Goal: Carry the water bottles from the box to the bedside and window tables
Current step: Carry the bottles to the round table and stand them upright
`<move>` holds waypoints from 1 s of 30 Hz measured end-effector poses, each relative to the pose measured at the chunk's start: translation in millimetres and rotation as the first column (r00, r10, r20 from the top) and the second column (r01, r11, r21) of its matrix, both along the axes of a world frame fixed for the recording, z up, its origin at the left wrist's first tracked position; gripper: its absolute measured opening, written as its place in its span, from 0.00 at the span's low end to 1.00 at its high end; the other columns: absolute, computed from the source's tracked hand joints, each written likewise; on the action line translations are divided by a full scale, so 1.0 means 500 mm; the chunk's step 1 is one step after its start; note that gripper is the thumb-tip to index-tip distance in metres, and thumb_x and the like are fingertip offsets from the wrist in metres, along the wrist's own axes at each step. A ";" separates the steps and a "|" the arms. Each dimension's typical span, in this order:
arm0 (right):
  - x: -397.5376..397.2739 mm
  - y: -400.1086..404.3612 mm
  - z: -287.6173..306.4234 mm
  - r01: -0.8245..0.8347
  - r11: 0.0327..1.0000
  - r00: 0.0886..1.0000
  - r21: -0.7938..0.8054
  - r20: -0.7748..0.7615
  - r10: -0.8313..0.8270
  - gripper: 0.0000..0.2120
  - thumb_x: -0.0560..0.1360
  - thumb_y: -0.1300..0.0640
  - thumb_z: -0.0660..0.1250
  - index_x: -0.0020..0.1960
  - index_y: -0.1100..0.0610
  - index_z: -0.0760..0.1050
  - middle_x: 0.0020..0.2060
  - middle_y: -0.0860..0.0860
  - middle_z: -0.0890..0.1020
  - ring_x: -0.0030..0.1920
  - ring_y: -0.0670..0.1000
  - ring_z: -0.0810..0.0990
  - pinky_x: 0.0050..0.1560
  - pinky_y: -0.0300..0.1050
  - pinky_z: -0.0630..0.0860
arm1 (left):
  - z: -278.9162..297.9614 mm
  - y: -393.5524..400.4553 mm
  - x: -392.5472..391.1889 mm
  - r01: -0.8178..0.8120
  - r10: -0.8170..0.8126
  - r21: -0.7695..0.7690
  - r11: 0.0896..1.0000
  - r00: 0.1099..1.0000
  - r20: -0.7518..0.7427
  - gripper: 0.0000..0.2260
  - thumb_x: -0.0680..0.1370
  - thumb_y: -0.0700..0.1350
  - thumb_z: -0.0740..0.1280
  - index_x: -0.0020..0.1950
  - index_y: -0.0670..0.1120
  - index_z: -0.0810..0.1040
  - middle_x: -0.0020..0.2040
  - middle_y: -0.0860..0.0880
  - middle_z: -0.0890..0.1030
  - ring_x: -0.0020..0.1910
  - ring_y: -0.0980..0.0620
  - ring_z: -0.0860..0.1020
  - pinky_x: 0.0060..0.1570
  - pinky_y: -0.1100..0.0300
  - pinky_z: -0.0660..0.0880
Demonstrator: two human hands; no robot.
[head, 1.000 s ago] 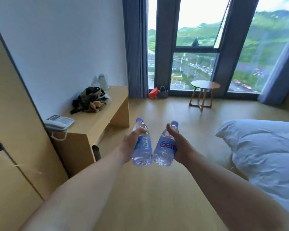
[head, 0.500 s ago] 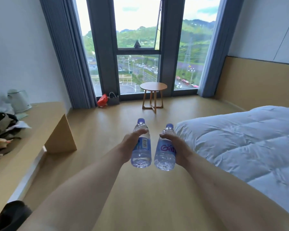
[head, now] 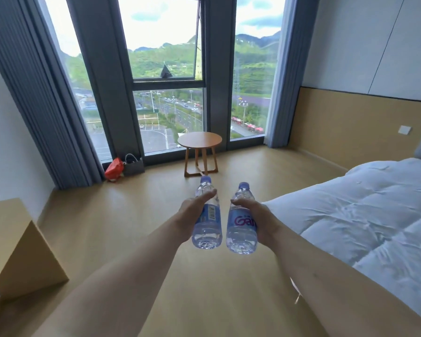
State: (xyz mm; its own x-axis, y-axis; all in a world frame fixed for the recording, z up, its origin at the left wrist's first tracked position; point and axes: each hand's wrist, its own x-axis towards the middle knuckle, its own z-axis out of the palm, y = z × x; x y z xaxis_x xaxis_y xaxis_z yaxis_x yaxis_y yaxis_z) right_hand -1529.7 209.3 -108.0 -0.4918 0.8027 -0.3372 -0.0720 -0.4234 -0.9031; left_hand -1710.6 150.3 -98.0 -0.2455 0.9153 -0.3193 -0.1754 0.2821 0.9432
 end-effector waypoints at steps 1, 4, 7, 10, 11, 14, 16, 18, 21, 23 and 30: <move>-0.024 0.039 -0.007 0.002 1.000 1.000 -0.012 -0.003 -0.002 0.17 0.74 0.51 0.74 0.56 0.57 0.72 0.38 0.56 0.79 0.35 0.53 0.81 0.42 0.49 0.81 | -0.009 0.035 -0.025 -0.002 0.002 -0.007 1.000 1.000 -0.006 0.27 0.74 0.62 0.73 0.63 0.44 0.76 0.44 0.42 0.82 0.39 0.45 0.84 0.39 0.54 0.82; -0.097 0.168 -0.033 -0.002 0.999 1.000 -0.032 -0.031 0.001 0.21 0.72 0.49 0.76 0.58 0.58 0.72 0.42 0.58 0.79 0.37 0.55 0.81 0.46 0.51 0.81 | -0.034 0.150 -0.105 -0.013 0.013 -0.012 1.000 0.999 -0.032 0.28 0.74 0.64 0.73 0.62 0.44 0.77 0.45 0.42 0.83 0.40 0.44 0.85 0.38 0.55 0.82; -0.174 0.316 -0.047 -0.069 0.998 0.995 -0.014 -0.068 0.068 0.25 0.72 0.45 0.76 0.60 0.57 0.72 0.45 0.58 0.80 0.41 0.56 0.82 0.51 0.53 0.82 | -0.049 0.285 -0.185 -0.040 0.041 0.019 0.999 0.998 -0.041 0.26 0.75 0.63 0.72 0.62 0.45 0.77 0.44 0.43 0.85 0.38 0.44 0.86 0.36 0.56 0.81; -0.249 0.481 -0.041 -0.106 0.994 0.990 0.007 -0.090 0.106 0.26 0.71 0.42 0.75 0.59 0.57 0.72 0.41 0.56 0.81 0.39 0.55 0.83 0.47 0.51 0.82 | -0.049 0.438 -0.258 -0.067 0.068 0.019 0.998 0.994 -0.086 0.25 0.75 0.63 0.72 0.60 0.45 0.77 0.42 0.44 0.84 0.36 0.46 0.85 0.35 0.57 0.81; -0.272 0.537 -0.035 -0.112 0.994 0.990 0.014 -0.089 0.112 0.27 0.71 0.41 0.76 0.59 0.57 0.72 0.42 0.57 0.81 0.39 0.56 0.83 0.47 0.52 0.82 | -0.044 0.490 -0.282 -0.074 0.076 0.019 0.997 0.992 -0.097 0.24 0.75 0.63 0.72 0.59 0.45 0.77 0.40 0.44 0.85 0.35 0.46 0.85 0.35 0.57 0.81; -0.340 0.706 -0.001 -0.122 0.992 0.990 0.032 -0.072 0.124 0.28 0.71 0.40 0.75 0.60 0.57 0.72 0.43 0.58 0.81 0.40 0.57 0.83 0.46 0.53 0.82 | -0.017 0.644 -0.353 -0.105 0.109 0.034 0.994 0.987 -0.117 0.25 0.74 0.63 0.73 0.59 0.46 0.77 0.40 0.44 0.85 0.36 0.45 0.85 0.39 0.54 0.82; -0.387 0.807 0.022 -0.116 0.993 0.990 0.024 -0.079 0.118 0.27 0.71 0.40 0.75 0.60 0.57 0.73 0.42 0.57 0.81 0.37 0.56 0.83 0.41 0.50 0.84 | -0.001 0.741 -0.399 -0.130 0.134 0.051 0.990 0.986 -0.095 0.25 0.74 0.63 0.74 0.60 0.46 0.77 0.41 0.43 0.84 0.36 0.45 0.85 0.40 0.53 0.82; -0.436 0.891 0.029 -0.121 0.993 0.989 0.006 -0.086 0.121 0.26 0.72 0.41 0.75 0.59 0.57 0.73 0.42 0.57 0.80 0.37 0.55 0.82 0.41 0.50 0.83 | 0.004 0.826 -0.440 -0.144 0.147 0.047 0.989 0.986 -0.079 0.25 0.74 0.62 0.74 0.60 0.46 0.76 0.41 0.43 0.84 0.36 0.45 0.84 0.40 0.53 0.82; -0.509 1.006 0.010 -0.148 0.989 0.986 -0.021 -0.079 0.146 0.26 0.72 0.43 0.75 0.60 0.57 0.72 0.41 0.56 0.80 0.37 0.54 0.81 0.41 0.49 0.83 | -0.012 0.948 -0.504 -0.164 0.165 0.027 0.986 0.985 -0.049 0.24 0.74 0.61 0.74 0.59 0.45 0.77 0.39 0.44 0.83 0.34 0.46 0.84 0.38 0.53 0.82; -0.558 1.081 -0.006 -0.166 0.985 0.983 -0.042 -0.084 0.162 0.25 0.72 0.44 0.75 0.60 0.57 0.72 0.40 0.56 0.80 0.36 0.54 0.82 0.40 0.49 0.82 | -0.028 1.030 -0.551 -0.165 0.166 0.024 0.986 0.986 -0.032 0.24 0.74 0.61 0.74 0.59 0.45 0.77 0.39 0.44 0.83 0.35 0.45 0.84 0.38 0.54 0.82; -0.749 1.377 -0.062 -0.116 0.993 0.993 -0.030 -0.037 0.115 0.25 0.74 0.48 0.74 0.63 0.59 0.71 0.50 0.59 0.79 0.41 0.56 0.80 0.50 0.52 0.80 | -0.099 1.343 -0.745 -0.100 0.100 0.002 0.995 0.995 0.001 0.24 0.72 0.58 0.77 0.59 0.45 0.77 0.38 0.44 0.84 0.36 0.45 0.84 0.38 0.53 0.82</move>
